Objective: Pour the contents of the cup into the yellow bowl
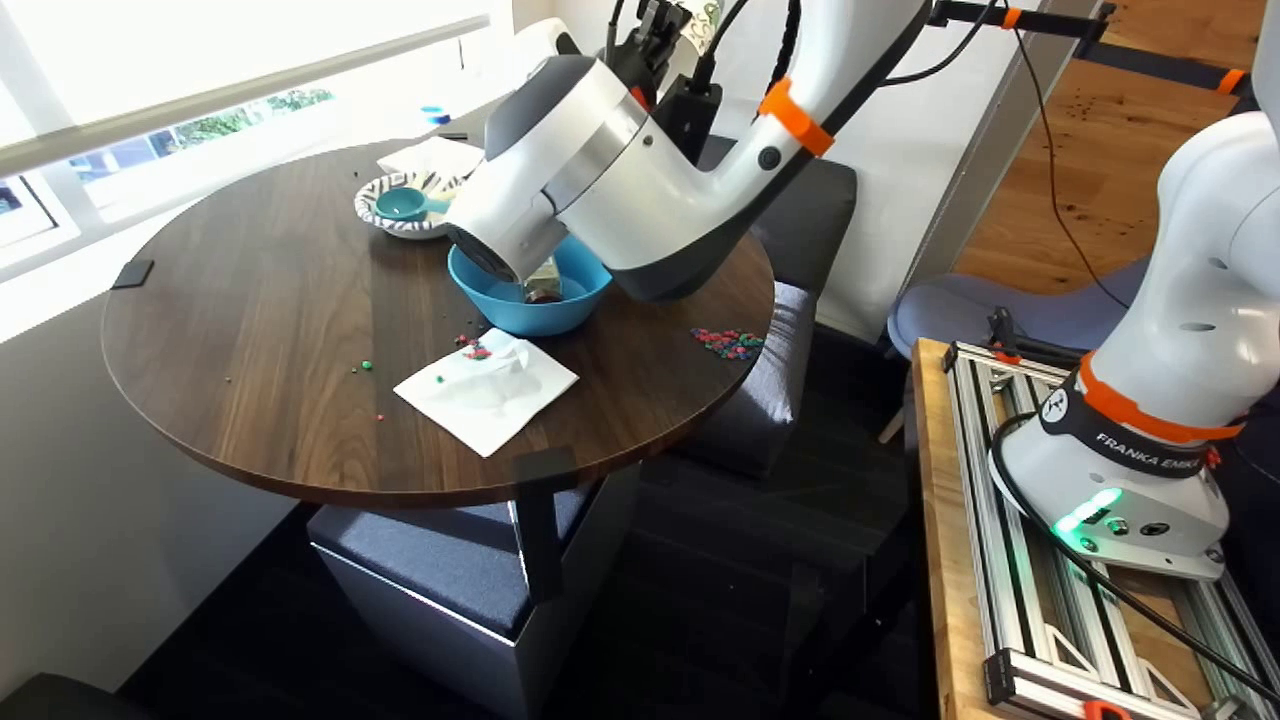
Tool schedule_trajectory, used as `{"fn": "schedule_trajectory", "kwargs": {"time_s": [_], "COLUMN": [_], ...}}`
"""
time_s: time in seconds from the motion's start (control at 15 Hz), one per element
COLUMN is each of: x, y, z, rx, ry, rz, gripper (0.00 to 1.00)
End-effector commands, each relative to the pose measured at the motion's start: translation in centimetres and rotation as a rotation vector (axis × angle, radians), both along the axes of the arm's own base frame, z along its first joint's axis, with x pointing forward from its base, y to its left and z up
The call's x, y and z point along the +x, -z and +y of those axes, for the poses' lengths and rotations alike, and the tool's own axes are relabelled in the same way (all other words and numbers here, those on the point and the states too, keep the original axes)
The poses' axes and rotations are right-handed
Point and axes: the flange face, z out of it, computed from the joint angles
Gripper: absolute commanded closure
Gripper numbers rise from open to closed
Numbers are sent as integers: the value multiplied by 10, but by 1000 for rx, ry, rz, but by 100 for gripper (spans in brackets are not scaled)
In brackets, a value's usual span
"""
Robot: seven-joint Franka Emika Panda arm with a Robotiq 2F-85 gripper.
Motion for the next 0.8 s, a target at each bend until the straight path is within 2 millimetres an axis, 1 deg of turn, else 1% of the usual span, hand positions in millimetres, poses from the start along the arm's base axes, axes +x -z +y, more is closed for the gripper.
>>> {"fn": "schedule_trajectory", "kwargs": {"time_s": [0.0, 0.2, 0.27, 0.4, 0.47, 0.6, 0.73], "x": [-6, -9, -12, -11, -11, -10, -15], "y": [6, 8, 14, 5, -4, -31, -64], "z": [3, 3, 10, 19, 24, 28, 25], "rx": [-92, -130, -92, 71, 113, 199, 284], "ry": [-12, -23, -12, 32, 38, 41, 39], "rz": [60, 79, 98, 113, 117, 122, 114], "gripper": [99, 99, 99, 99, 99, 99, 99]}}
